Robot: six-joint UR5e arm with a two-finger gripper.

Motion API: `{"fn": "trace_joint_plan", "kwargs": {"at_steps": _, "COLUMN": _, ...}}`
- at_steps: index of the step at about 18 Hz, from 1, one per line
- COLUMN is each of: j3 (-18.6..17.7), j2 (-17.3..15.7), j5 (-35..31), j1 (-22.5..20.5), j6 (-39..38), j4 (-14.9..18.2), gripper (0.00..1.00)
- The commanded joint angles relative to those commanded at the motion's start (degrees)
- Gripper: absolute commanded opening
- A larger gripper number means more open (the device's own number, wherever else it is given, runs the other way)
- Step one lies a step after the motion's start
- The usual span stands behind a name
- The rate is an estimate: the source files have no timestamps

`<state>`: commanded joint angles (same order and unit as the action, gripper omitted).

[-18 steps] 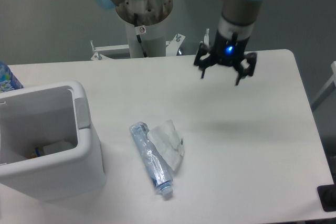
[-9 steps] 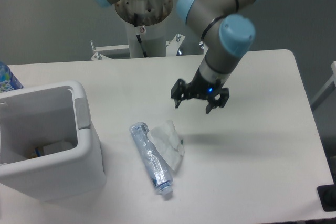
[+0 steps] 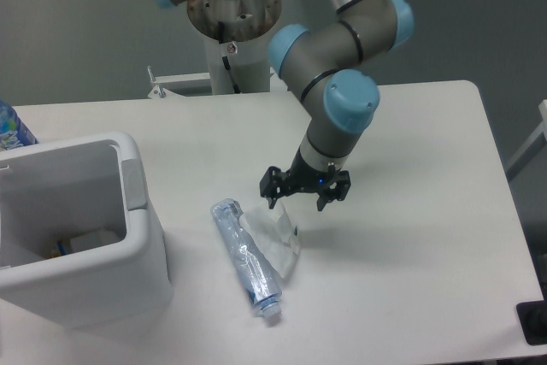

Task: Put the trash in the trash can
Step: 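Lower the gripper onto the crumpled white tissue and close on it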

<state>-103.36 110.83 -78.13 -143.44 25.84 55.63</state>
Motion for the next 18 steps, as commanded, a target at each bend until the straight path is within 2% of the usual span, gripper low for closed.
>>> {"fn": "trace_joint_plan", "kwargs": {"at_steps": 1, "j3": 0.0, "j2": 0.0, "j5": -0.3, "j1": 0.0, "j6": -0.2, "j4": 0.1, "gripper": 0.38}}
{"fn": "trace_joint_plan", "kwargs": {"at_steps": 2, "j3": 0.0, "j2": 0.0, "j5": -1.1, "j1": 0.0, "j6": -0.9, "j4": 0.1, "gripper": 0.17}}
{"fn": "trace_joint_plan", "kwargs": {"at_steps": 3, "j3": 0.1, "j2": 0.0, "j5": -1.4, "j1": 0.1, "j6": -1.2, "j4": 0.1, "gripper": 0.08}}
{"fn": "trace_joint_plan", "kwargs": {"at_steps": 4, "j3": 0.2, "j2": 0.0, "j5": -1.4, "j1": 0.1, "j6": -1.2, "j4": 0.1, "gripper": 0.04}}
{"fn": "trace_joint_plan", "kwargs": {"at_steps": 6, "j3": 0.2, "j2": 0.0, "j5": -1.5, "j1": 0.0, "j6": -1.1, "j4": 0.1, "gripper": 0.0}}
{"fn": "trace_joint_plan", "kwargs": {"at_steps": 13, "j3": 0.9, "j2": -0.2, "j5": -1.5, "j1": 0.0, "j6": -1.3, "j4": 0.2, "gripper": 0.0}}
{"fn": "trace_joint_plan", "kwargs": {"at_steps": 18, "j3": 4.6, "j2": -0.1, "j5": -1.0, "j1": -0.9, "j6": -3.7, "j4": 0.4, "gripper": 0.0}}
